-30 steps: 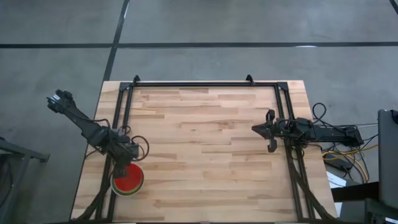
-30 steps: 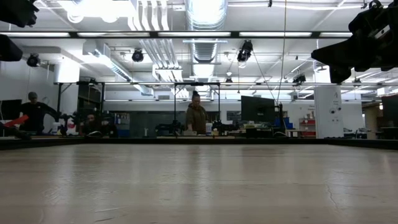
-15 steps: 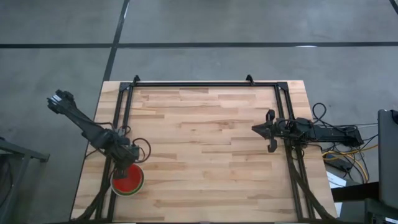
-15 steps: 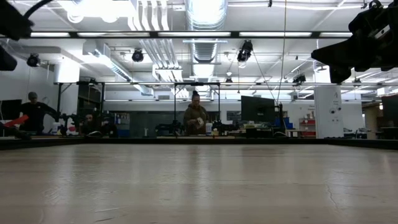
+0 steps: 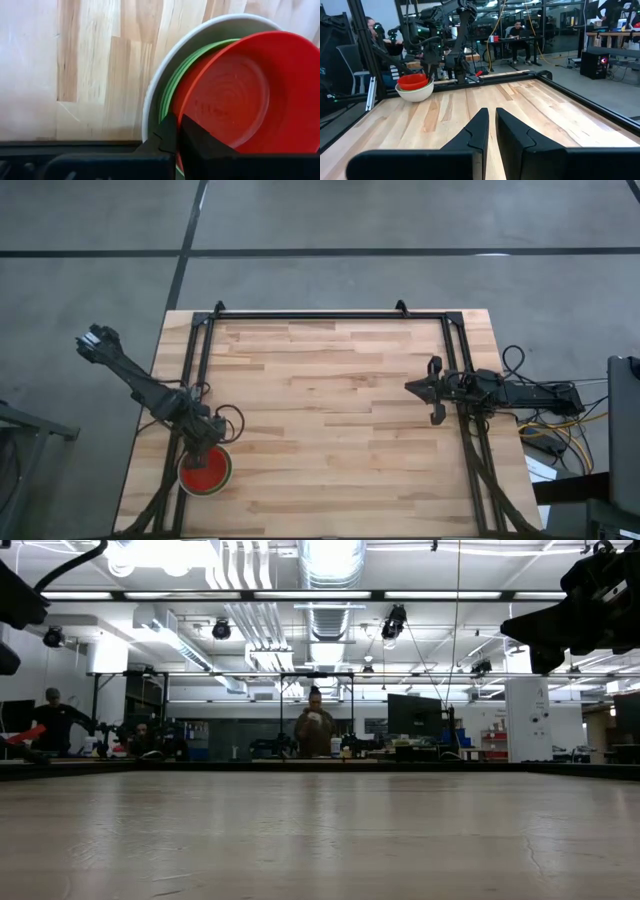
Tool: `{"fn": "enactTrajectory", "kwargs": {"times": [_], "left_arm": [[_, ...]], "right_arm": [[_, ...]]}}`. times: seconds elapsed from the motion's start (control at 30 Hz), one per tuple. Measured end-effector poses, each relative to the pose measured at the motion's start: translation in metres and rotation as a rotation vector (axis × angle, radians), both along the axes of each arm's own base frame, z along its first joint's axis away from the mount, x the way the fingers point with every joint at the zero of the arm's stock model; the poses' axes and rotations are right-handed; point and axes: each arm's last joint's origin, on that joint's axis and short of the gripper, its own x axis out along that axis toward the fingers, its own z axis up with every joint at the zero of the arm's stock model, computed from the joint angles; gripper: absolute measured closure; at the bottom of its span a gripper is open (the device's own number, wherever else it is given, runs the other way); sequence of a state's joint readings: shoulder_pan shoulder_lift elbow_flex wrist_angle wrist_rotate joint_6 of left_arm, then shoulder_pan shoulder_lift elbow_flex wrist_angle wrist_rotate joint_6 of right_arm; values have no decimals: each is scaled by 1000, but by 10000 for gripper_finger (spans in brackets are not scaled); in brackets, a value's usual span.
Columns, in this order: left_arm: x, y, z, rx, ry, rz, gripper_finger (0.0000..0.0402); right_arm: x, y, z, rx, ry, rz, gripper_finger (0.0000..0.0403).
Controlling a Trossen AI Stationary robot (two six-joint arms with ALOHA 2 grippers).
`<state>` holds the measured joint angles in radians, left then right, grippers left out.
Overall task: Nest bowls inside each other
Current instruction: Stack the red bowl on the green bowl
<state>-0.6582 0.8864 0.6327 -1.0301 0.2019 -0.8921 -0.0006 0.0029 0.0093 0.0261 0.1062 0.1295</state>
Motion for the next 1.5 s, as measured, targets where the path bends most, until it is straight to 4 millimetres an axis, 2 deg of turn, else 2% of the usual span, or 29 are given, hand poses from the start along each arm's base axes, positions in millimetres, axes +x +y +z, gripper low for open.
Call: {"fn": "enactTrajectory", "kwargs": {"times": [0.4, 0.77, 1.13, 1.5], "left_arm": [[2, -1, 1, -9, -19, 2, 386], [2, -2, 1, -29, -12, 2, 324], [1, -2, 1, -53, 6, -8, 298], [-1, -1, 4, -65, -9, -9, 233]], "right_arm": [[0, 0, 0, -1, 1, 0, 369], [0, 0, 0, 0, 0, 0, 369], [0, 0, 0, 0, 0, 0, 369], [0, 0, 0, 0, 0, 0, 369]]}}
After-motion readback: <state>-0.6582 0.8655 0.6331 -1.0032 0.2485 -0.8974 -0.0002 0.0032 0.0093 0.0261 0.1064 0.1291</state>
